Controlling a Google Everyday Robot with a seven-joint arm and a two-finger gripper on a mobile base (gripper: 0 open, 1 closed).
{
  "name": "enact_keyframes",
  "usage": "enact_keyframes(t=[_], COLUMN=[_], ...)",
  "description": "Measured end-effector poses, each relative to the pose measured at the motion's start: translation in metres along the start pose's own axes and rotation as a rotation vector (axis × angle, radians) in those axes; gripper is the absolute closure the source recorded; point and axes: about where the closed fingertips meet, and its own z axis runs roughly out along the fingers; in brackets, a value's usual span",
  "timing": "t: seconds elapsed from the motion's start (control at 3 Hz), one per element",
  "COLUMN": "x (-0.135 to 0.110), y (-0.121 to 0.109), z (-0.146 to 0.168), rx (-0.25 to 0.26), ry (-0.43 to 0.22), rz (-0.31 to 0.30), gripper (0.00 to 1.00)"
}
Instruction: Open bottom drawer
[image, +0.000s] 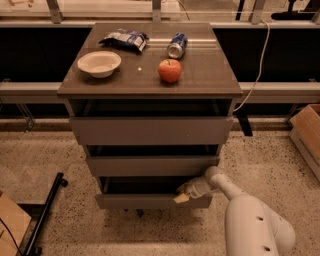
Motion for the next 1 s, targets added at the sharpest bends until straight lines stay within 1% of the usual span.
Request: enact_keyframes(t=[0.33, 1.0], x=[0.0006, 0.0007], y=[0.0031, 0.0033], z=[0.0043, 0.0045], rx=[-0.007, -0.008], ry=[0.001, 0.002], rz=[0.0, 0.0], gripper=[0.73, 0.27])
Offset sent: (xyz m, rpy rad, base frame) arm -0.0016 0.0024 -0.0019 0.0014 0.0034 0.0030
